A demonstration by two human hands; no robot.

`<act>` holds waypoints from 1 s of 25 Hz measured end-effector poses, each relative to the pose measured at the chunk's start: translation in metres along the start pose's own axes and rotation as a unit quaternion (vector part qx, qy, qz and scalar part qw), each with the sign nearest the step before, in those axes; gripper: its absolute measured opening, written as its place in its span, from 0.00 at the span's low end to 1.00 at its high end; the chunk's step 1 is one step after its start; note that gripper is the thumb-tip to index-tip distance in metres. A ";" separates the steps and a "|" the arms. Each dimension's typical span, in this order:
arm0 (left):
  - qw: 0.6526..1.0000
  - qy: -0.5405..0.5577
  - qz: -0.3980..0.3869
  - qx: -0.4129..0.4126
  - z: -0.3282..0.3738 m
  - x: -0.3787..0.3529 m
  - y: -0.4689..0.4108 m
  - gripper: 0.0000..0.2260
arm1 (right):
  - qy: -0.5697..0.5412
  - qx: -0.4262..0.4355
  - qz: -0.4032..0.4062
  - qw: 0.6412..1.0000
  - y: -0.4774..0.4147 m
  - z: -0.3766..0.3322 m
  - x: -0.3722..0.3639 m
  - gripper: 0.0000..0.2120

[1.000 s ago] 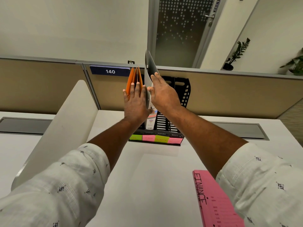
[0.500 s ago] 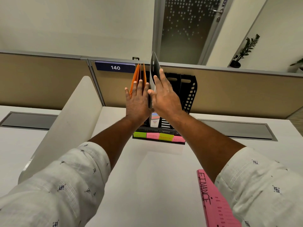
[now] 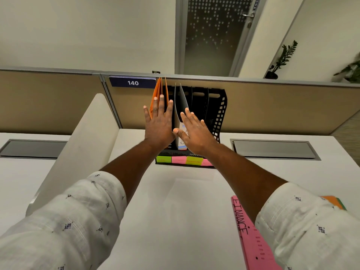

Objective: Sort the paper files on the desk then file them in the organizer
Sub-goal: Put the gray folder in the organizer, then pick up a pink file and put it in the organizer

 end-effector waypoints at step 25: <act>0.978 0.103 -0.175 -0.040 0.155 -0.025 0.310 0.49 | 0.056 -0.149 -0.074 0.984 0.360 0.164 -0.036 0.37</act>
Point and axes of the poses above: each hand's wrist, its own y-axis away from the middle knuckle, its own x-axis out of the back of the hand, z = x × y, the point moved 10 cm from there along -y, towards the middle knuckle, and after that the axes turned 15 degrees about z, right-handed, at the moved point
